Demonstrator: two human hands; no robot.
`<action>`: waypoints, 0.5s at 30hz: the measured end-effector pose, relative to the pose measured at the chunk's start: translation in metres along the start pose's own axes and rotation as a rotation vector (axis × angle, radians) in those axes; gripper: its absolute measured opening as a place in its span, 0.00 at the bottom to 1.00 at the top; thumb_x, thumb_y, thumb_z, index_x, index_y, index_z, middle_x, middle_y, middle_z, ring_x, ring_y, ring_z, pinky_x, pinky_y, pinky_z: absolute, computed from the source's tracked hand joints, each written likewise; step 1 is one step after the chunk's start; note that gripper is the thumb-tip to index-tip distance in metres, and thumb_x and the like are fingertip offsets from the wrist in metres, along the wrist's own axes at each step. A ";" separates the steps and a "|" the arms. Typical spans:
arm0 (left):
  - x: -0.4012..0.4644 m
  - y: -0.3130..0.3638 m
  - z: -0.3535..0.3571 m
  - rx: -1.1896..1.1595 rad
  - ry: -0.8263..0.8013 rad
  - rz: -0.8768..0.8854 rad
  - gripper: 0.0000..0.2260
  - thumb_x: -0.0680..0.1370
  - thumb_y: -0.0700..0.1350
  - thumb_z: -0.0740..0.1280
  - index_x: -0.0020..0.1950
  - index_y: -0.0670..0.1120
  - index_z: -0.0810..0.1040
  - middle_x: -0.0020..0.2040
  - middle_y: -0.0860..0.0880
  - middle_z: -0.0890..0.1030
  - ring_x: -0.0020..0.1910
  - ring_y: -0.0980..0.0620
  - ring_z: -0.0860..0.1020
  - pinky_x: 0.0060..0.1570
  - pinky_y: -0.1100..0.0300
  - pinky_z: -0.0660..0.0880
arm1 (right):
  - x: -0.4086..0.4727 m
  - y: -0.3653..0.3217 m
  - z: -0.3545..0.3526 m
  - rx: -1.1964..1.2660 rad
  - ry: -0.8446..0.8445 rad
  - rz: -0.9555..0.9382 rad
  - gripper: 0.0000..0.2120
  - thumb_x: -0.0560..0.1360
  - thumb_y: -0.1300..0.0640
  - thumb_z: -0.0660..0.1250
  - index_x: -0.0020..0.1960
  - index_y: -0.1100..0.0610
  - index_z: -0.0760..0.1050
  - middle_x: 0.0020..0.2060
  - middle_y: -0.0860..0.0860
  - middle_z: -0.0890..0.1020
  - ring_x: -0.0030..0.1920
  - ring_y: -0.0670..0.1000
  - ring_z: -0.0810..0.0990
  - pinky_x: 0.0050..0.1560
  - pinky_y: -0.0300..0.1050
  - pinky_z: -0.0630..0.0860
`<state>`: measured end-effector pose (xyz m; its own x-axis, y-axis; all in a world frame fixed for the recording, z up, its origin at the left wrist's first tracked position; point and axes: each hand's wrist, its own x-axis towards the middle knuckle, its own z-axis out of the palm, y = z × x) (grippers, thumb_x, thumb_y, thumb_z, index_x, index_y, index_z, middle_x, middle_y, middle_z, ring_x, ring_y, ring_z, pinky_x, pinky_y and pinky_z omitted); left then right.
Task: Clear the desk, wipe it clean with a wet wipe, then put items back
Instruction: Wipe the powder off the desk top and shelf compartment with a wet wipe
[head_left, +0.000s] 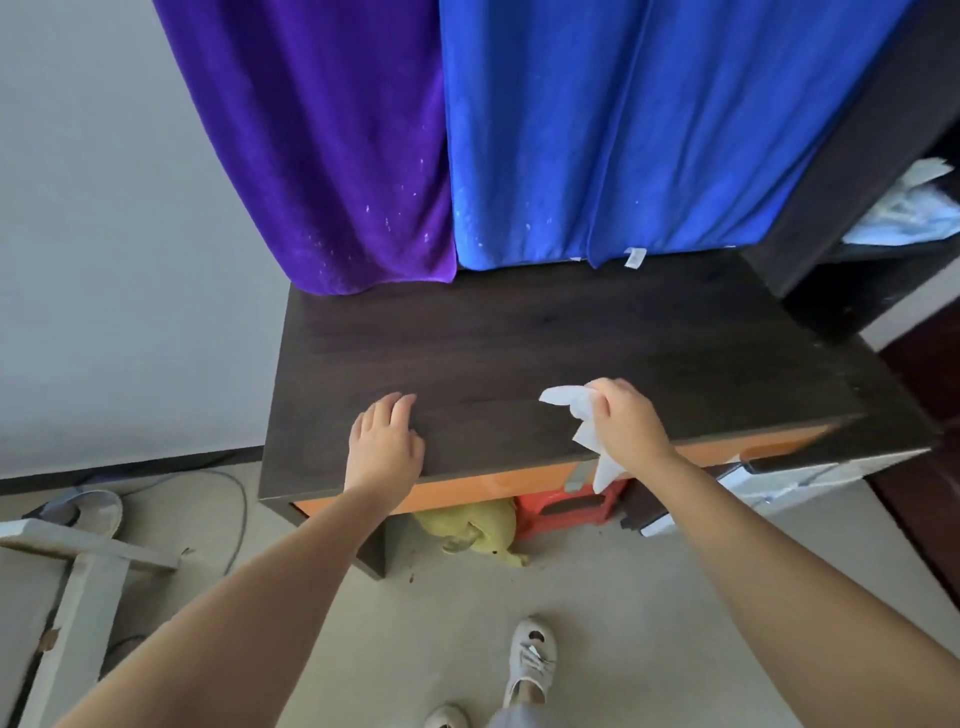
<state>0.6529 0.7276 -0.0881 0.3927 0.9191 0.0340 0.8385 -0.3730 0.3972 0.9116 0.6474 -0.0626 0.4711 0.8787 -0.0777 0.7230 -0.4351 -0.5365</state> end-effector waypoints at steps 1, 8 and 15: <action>0.001 0.011 -0.005 -0.025 0.004 0.042 0.20 0.78 0.40 0.56 0.71 0.43 0.63 0.70 0.45 0.66 0.70 0.45 0.62 0.70 0.52 0.56 | -0.004 -0.004 -0.011 0.021 0.009 -0.004 0.13 0.76 0.62 0.52 0.53 0.60 0.74 0.51 0.56 0.74 0.49 0.57 0.74 0.44 0.46 0.67; 0.004 0.097 -0.016 -0.088 0.005 0.250 0.20 0.77 0.38 0.58 0.70 0.42 0.65 0.69 0.44 0.67 0.68 0.45 0.64 0.67 0.51 0.61 | -0.055 0.038 -0.097 0.028 0.144 0.125 0.12 0.74 0.61 0.55 0.49 0.58 0.76 0.46 0.53 0.73 0.45 0.52 0.71 0.44 0.43 0.63; -0.005 0.225 0.021 -0.128 -0.074 0.505 0.20 0.77 0.39 0.57 0.69 0.43 0.65 0.68 0.46 0.68 0.67 0.46 0.65 0.66 0.54 0.61 | -0.111 0.155 -0.179 -0.025 0.271 0.347 0.13 0.75 0.61 0.55 0.51 0.59 0.77 0.50 0.58 0.79 0.46 0.54 0.72 0.43 0.44 0.63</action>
<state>0.8479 0.6364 -0.0185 0.7657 0.6153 0.1873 0.4866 -0.7446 0.4569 1.0614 0.4471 0.0136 0.8011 0.5980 -0.0247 0.5094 -0.7029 -0.4965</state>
